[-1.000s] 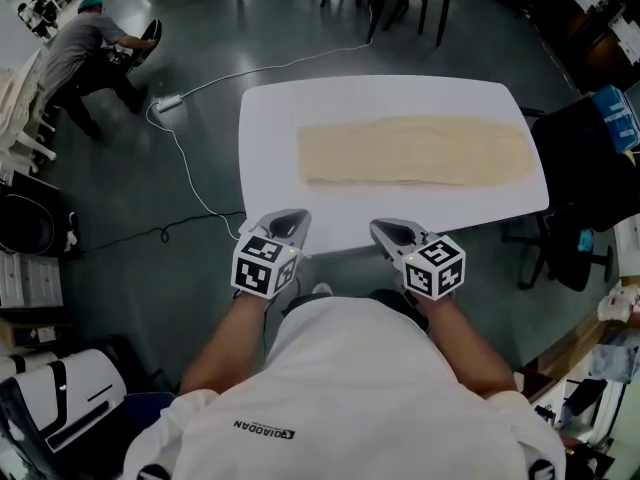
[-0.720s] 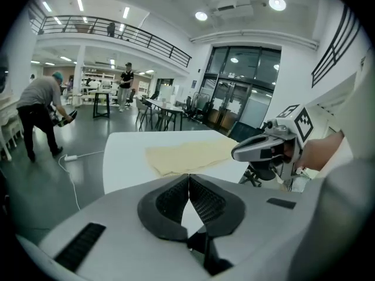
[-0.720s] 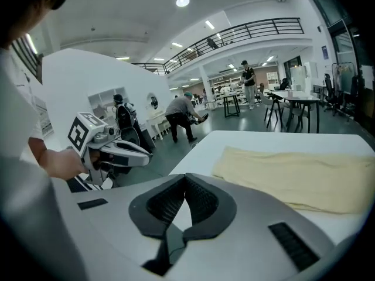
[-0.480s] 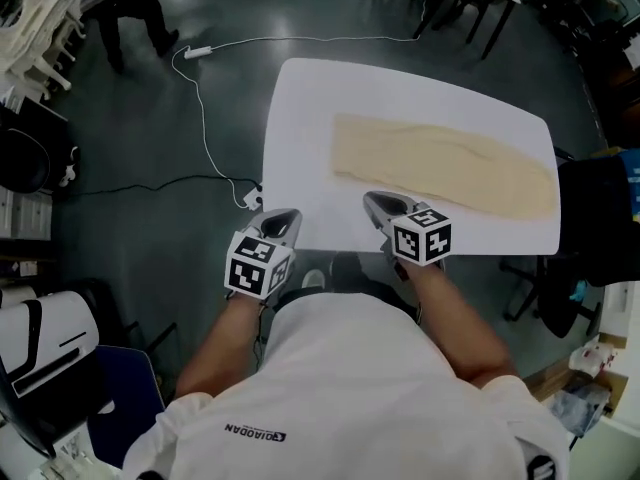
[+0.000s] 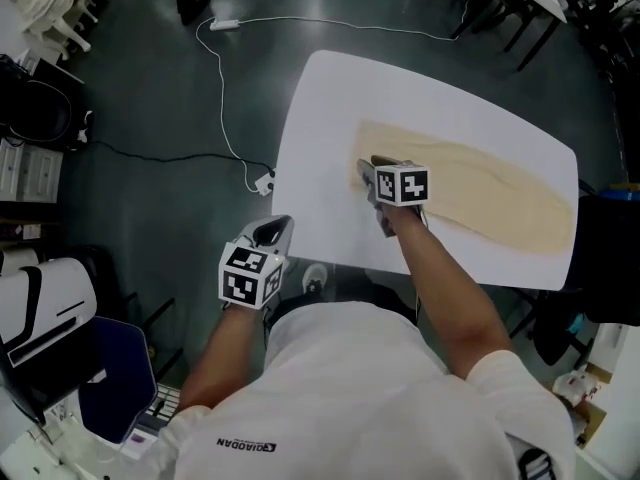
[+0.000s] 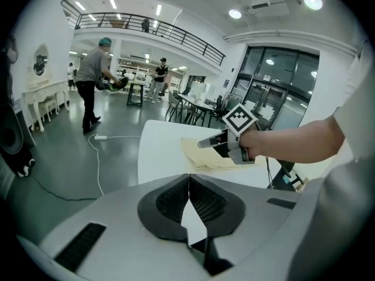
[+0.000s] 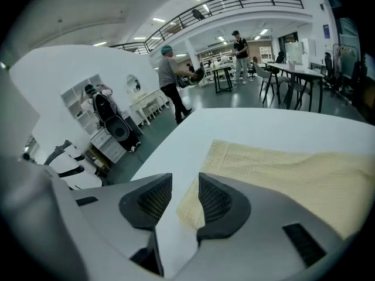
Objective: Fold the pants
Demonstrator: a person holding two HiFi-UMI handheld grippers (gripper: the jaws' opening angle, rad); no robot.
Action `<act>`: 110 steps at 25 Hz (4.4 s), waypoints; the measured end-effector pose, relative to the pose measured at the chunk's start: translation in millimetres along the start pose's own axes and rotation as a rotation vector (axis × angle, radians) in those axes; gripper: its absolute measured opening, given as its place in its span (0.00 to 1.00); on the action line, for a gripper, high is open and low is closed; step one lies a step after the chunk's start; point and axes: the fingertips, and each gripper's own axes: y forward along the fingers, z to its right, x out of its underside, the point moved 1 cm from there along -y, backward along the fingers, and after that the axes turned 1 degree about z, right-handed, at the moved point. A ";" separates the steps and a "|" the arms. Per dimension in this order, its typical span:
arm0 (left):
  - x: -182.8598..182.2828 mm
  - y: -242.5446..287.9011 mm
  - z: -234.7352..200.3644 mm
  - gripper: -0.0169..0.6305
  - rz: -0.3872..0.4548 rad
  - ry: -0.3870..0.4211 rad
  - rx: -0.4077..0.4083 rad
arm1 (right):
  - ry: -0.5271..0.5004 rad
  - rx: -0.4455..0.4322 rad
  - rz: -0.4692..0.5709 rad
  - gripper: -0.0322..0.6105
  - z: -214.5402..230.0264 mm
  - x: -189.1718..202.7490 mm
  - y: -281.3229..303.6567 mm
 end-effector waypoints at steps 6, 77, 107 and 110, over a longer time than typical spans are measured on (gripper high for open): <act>4.1 10.1 -4.4 0.07 -0.023 -0.065 -0.029 | 0.043 0.102 -0.109 0.43 29.7 -7.7 58.8; -87.4 124.1 285.0 0.07 0.096 0.199 0.121 | 0.430 -0.429 0.527 0.16 197.4 -21.2 -292.8; -56.1 133.5 338.4 0.07 0.070 0.193 0.196 | 0.511 -0.287 0.608 0.16 266.1 19.2 -365.9; -64.0 142.5 358.8 0.07 0.083 0.197 0.235 | 0.512 -0.270 0.618 0.16 279.2 17.2 -380.5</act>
